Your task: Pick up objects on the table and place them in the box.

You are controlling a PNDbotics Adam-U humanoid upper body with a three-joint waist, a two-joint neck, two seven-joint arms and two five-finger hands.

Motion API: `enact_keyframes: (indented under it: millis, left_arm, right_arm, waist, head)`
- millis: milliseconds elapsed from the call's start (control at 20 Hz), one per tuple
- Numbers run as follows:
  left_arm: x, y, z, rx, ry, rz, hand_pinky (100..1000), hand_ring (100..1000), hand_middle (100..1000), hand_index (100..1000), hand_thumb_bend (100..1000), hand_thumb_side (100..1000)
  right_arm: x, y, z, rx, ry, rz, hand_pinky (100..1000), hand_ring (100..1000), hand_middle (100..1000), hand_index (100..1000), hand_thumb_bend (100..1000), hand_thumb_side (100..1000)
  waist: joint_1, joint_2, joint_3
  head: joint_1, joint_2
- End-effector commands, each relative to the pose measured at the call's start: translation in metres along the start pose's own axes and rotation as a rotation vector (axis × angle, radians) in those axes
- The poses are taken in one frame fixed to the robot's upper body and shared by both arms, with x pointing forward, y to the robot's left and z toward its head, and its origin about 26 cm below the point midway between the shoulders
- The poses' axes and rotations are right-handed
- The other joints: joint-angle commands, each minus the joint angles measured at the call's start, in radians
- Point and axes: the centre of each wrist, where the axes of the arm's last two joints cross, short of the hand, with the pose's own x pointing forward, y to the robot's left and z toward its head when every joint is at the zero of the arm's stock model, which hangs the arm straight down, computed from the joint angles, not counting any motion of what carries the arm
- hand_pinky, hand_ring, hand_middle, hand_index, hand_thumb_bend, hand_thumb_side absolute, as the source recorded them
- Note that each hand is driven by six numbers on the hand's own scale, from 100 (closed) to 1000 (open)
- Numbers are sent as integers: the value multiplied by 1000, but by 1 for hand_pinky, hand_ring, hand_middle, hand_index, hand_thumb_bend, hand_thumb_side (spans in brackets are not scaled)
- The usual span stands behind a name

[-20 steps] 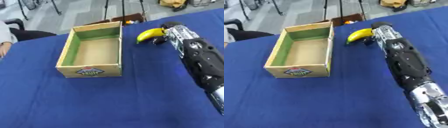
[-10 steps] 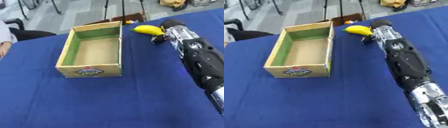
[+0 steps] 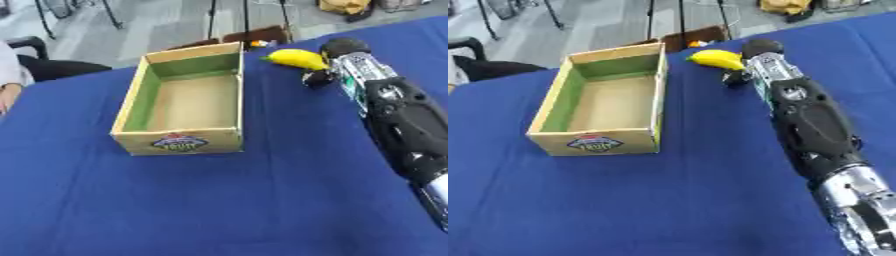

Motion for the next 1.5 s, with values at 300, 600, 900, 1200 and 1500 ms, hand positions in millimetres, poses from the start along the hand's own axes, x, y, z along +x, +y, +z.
enact_keyframes:
  millis: [300,600,900,1200,1500]
  left_arm:
    - [5,-2,-6,-7,-23,12,247,783,793,708,100,830]
    - [5,-1,-6,-9,-22,10,249,781,793,709,100,829]
    - [5,-1,-7,-13,-22,8,253,778,792,710,100,828]
    - [5,0,-9,-19,-22,7,259,776,790,711,100,829]
    - [6,2,-11,-26,-23,3,269,771,786,712,100,828]
  right_arm:
    - [-5,-20,2,-149,6,20,587,812,731,593,100,672]
    - [-5,-20,1,-180,11,24,579,802,726,569,100,668]
    - [-5,-24,2,-216,14,34,563,785,714,533,100,669]
    - [-6,-32,4,-262,9,37,550,773,705,519,100,674]
    - [-6,-43,6,-306,-7,24,541,764,696,507,100,679]
  waist:
    - [-7,-24,-1]
    - [-8,-31,-3]
    - [-11,-40,-4]
    - [-19,-54,-6]
    - [-30,-75,-8]
  head:
    - [-6,-14]
    - [-7,-11]
    - [-6,-10]
    - [-4,-2]
    - [3,11]
